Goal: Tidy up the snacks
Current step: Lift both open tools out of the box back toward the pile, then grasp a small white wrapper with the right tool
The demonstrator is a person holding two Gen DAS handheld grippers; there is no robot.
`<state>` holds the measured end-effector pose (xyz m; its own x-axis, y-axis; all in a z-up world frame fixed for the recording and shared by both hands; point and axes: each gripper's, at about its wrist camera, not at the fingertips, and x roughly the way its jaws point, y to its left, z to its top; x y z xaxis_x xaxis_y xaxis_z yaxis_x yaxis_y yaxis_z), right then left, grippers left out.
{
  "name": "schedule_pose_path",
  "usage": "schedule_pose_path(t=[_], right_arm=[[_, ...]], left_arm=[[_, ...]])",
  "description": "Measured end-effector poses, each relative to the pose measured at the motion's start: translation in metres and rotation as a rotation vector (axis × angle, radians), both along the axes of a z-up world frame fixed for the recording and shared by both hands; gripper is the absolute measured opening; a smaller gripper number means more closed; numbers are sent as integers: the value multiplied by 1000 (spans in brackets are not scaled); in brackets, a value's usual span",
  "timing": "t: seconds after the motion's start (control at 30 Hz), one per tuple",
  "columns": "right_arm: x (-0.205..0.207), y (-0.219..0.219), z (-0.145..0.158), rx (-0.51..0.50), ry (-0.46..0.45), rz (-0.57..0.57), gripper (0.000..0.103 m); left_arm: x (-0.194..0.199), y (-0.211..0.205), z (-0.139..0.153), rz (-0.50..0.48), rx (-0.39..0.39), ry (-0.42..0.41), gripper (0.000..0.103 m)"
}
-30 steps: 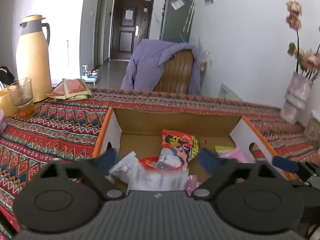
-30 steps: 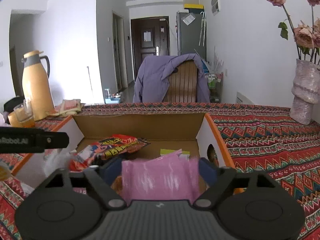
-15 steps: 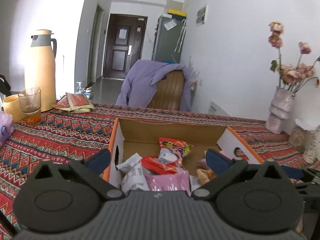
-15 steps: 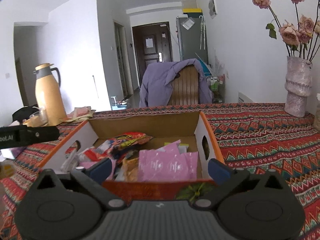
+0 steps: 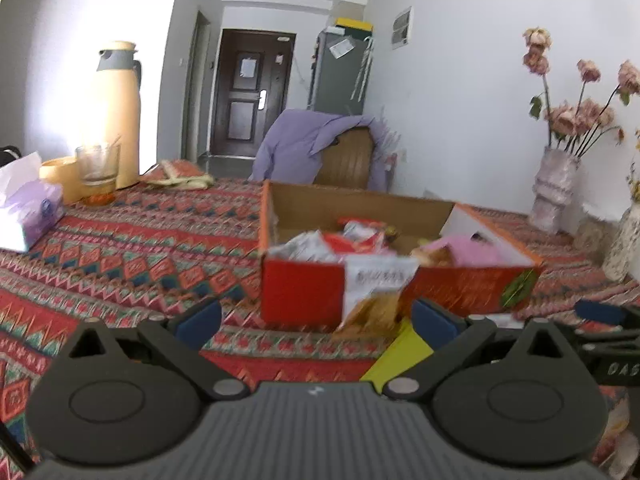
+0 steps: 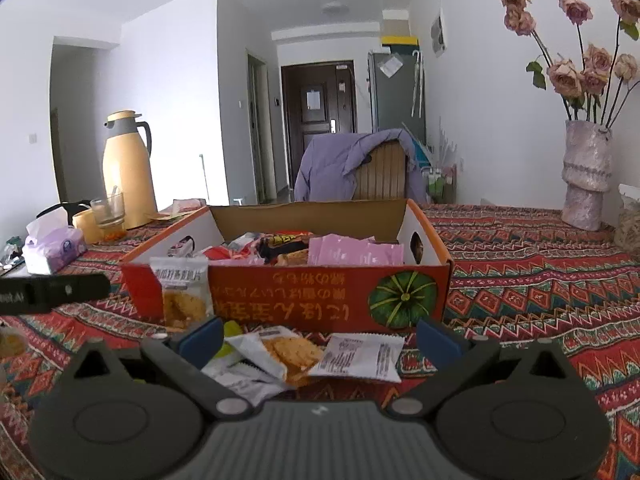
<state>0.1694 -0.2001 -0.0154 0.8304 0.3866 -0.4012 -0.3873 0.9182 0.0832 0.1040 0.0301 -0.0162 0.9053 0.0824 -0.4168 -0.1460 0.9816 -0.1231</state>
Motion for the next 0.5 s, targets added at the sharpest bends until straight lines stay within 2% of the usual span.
schedule_pose_path(t=[0.13, 0.5], right_arm=[[-4, 1, -1, 3, -12, 10, 103], [-9, 5, -10, -18, -6, 24, 103]], left_arm=[[-3, 6, -4, 22, -13, -1, 103], [-8, 0, -17, 10, 40, 32, 103]])
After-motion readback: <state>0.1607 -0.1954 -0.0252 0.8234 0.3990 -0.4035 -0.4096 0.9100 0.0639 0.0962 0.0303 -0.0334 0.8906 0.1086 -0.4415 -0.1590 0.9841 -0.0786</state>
